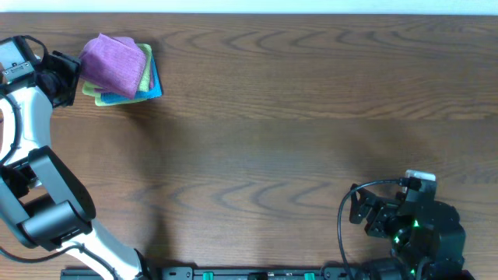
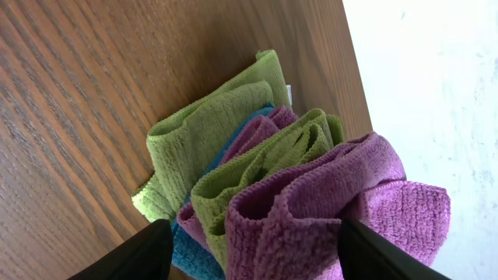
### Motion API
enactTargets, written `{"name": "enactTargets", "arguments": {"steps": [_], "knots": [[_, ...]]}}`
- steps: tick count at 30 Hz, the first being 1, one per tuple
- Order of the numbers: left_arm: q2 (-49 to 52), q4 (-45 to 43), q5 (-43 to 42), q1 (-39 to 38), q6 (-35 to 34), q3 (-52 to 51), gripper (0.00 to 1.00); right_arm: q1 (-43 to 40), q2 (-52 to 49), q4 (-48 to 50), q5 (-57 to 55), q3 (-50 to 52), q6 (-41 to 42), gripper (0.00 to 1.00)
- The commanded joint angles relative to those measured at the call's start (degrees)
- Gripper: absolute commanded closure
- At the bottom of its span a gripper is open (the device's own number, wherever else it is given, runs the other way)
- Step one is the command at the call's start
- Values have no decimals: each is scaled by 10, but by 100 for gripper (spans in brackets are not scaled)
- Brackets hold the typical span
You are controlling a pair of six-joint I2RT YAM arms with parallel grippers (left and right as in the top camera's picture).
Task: Fold the cloth
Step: 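Lower the pink cloth onto the towel stack and open the left gripper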
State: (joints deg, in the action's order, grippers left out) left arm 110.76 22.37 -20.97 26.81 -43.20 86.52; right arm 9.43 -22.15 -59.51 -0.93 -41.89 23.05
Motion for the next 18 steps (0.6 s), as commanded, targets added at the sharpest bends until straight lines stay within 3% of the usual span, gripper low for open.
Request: {"name": "enactTargets", "arguments": {"steps": [1, 6, 12, 18], "knots": [[-29, 3, 0, 3, 9, 15, 31, -5, 1, -1, -5, 3, 7, 1], [-61, 4, 12, 4, 28, 15, 26, -5, 1, -1, -5, 3, 7, 1], [-117, 57, 48, 11, 32, 15, 12, -5, 1, -1, -5, 3, 7, 1], [-151, 105, -34, 0, 46, 15, 8, -5, 1, -1, -5, 3, 7, 1]]}}
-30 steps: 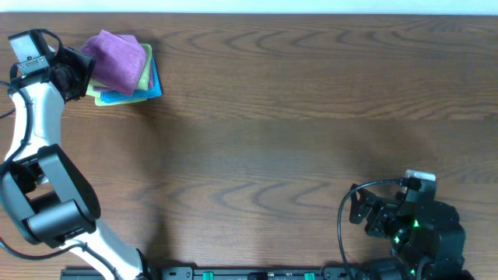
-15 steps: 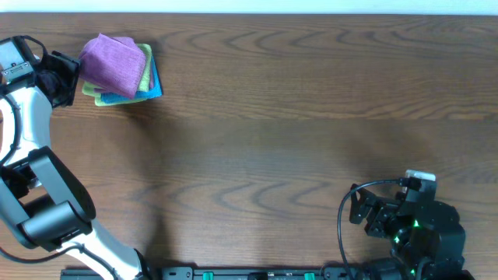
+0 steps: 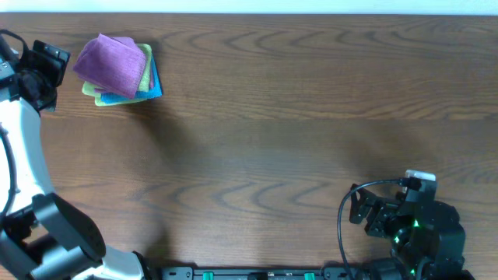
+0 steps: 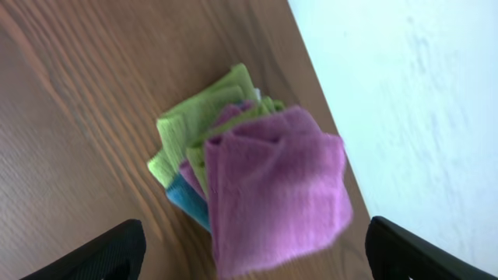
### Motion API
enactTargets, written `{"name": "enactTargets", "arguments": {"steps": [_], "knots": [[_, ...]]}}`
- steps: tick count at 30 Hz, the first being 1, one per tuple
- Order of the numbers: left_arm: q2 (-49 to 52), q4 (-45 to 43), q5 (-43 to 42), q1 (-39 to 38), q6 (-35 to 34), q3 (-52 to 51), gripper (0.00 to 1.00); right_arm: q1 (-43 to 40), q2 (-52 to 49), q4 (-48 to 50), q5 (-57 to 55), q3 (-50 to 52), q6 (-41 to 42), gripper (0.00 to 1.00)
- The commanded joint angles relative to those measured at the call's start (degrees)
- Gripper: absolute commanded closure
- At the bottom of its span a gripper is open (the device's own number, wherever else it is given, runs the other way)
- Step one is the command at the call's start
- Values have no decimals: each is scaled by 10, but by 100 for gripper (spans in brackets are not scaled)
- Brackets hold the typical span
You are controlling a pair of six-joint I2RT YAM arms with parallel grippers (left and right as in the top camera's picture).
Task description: Fold the cloth
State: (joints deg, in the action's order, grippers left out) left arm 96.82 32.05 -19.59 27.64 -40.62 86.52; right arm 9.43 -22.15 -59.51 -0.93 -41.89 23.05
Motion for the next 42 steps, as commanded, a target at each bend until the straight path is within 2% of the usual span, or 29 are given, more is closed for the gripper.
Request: {"name": "enactTargets", "arguments": {"steps": [1, 4, 7, 9, 10, 13, 15, 17, 21, 25, 28, 31, 35, 42], "knots": [[-14, 15, -66, -15, 26, 15, 8, -5, 1, -1, -5, 3, 7, 1], [-18, 38, -90, -45, 43, 15, 10, -5, 1, -1, -5, 3, 7, 1], [-24, 63, -108, -94, 99, 15, 11, -5, 1, -1, -5, 3, 7, 1], [-28, 71, -153, -118, 144, 15, 10, -5, 1, -1, -5, 3, 7, 1], [-29, 76, -163, -127, 154, 15, 4, -5, 1, -1, -5, 3, 7, 1], [-29, 100, -176, -151, 147, 15, 4, -5, 1, -1, -5, 3, 7, 1], [-29, 95, -166, -163, 148, 15, 5, -5, 1, -1, -5, 3, 7, 1], [-29, 114, -156, -173, 186, 15, 5, -5, 1, -1, -5, 3, 7, 1], [-29, 119, -156, -205, 326, 15, 5, -5, 1, -1, -5, 3, 7, 1], [-29, 120, -116, -250, 351, 10, 5, -5, 1, -1, -5, 3, 7, 1], [-34, 98, -79, -287, 372, -3, 4, -5, 1, -1, -5, 3, 7, 1], [-67, 34, -26, -327, 382, -41, 5, -5, 1, -1, -5, 3, 7, 1], [-156, -63, 35, -351, 388, -144, 4, -5, 1, -1, -5, 3, 7, 1], [-367, -178, 83, -330, 423, -379, 5, -5, 1, -1, -5, 3, 7, 1]]}}
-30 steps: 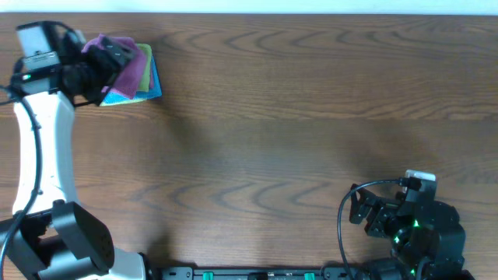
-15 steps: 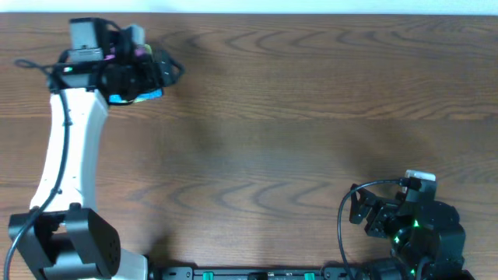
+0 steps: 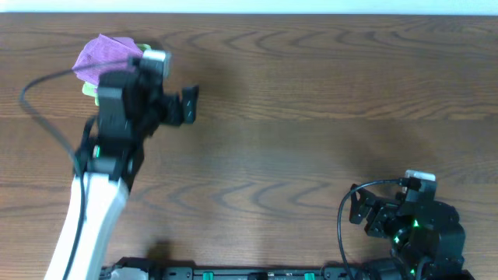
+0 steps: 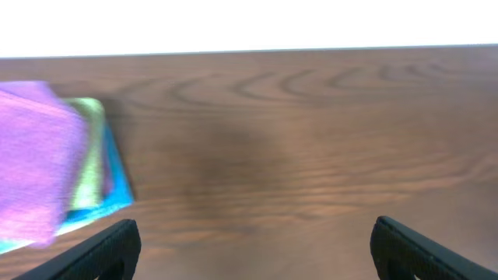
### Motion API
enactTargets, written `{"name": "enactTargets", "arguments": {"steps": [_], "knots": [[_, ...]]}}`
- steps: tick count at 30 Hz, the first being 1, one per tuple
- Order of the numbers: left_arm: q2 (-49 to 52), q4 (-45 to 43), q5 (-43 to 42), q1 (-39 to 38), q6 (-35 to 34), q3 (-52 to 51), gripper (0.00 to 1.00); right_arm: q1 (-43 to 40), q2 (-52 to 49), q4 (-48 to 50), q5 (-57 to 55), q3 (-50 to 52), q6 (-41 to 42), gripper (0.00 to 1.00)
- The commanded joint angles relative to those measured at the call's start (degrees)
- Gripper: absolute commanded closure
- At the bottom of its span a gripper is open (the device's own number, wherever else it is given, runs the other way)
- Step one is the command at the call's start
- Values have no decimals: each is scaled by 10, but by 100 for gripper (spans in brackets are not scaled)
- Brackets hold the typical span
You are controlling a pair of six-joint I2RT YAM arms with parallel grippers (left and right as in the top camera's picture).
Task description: Fold the cloth
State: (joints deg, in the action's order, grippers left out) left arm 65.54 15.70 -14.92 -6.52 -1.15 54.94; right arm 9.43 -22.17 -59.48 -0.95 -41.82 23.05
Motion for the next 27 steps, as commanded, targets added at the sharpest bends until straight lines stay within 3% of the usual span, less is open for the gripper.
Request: {"name": "enactTargets", "arguments": {"steps": [1, 9, 13, 20, 27], "knots": [[-90, -25, 37, 18, 32, -100, 5, -5, 2, -2, -5, 3, 7, 1], [-377, -32, 69, 62, 89, -309, 5, -5, 2, -2, -5, 3, 7, 1], [-511, 13, 80, 73, 104, -383, 5, -5, 2, -2, -5, 3, 7, 1], [-588, 155, 136, 74, 101, -416, 4, -5, 2, -2, -5, 3, 7, 1], [-633, 228, 186, 74, 30, -433, 5, -5, 2, -2, -5, 3, 7, 1]]}}
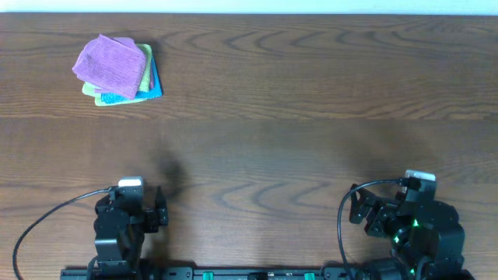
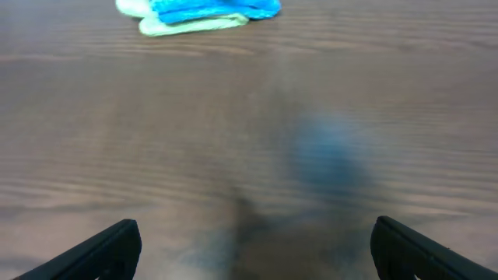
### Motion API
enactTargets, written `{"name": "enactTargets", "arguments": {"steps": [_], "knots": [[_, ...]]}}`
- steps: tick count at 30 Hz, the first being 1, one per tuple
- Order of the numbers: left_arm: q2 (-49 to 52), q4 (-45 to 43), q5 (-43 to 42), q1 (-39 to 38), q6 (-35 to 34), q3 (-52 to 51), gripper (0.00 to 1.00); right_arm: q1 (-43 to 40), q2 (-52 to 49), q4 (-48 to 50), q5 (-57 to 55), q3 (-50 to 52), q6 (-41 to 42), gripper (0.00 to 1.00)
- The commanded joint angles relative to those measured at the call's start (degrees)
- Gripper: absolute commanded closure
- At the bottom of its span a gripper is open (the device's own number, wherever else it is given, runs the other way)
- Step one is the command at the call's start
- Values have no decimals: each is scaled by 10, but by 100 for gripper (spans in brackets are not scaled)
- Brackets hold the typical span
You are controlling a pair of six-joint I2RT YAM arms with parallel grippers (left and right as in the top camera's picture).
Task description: Fold the cloth
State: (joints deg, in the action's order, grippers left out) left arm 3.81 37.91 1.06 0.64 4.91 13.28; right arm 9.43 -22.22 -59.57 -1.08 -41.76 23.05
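A folded purple cloth (image 1: 111, 57) lies on top of a small stack at the far left of the table, with a green cloth (image 1: 145, 70) and a blue cloth (image 1: 155, 84) under it. In the left wrist view only the stack's blue (image 2: 210, 8) and green (image 2: 175, 26) edges show, at the top. My left gripper (image 1: 158, 212) is folded back at the near left edge, far from the stack. It is open, its fingertips (image 2: 109, 245) wide apart over bare wood. My right gripper (image 1: 358, 208) rests at the near right, its jaws unclear.
The brown wooden table (image 1: 296, 117) runs to a white far edge just behind the stack. A rail with the arm bases lines the near edge (image 1: 257, 274). A cable loops beside the right arm (image 1: 342, 225).
My left arm was stretched over the table just right of the stack, gripper open. Now it is folded back at the near left edge. The stack and the right arm have not moved.
My left gripper first stood open at the stack's left side, fingers either side of the bunched purple cloth. Then it was drawn away to the left, the purple cloth lying flat on top. Later the arm was beside the stack, and now it is at the near edge.
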Motion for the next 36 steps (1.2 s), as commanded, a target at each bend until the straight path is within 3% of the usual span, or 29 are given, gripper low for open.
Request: {"name": "enactTargets", "arguments": {"steps": [1, 4, 36], "knots": [[-25, 8, 26, 2, -46, -27, 4, -5, 2, -1, -4, 2, 7, 1], [-36, 17, 25, 2, -73, -41, 5, -5, 2, -1, -4, 2, 7, 1], [-36, 43, 38, 1, -66, -40, 5, -5, 2, -1, -4, 2, 7, 1]]}}
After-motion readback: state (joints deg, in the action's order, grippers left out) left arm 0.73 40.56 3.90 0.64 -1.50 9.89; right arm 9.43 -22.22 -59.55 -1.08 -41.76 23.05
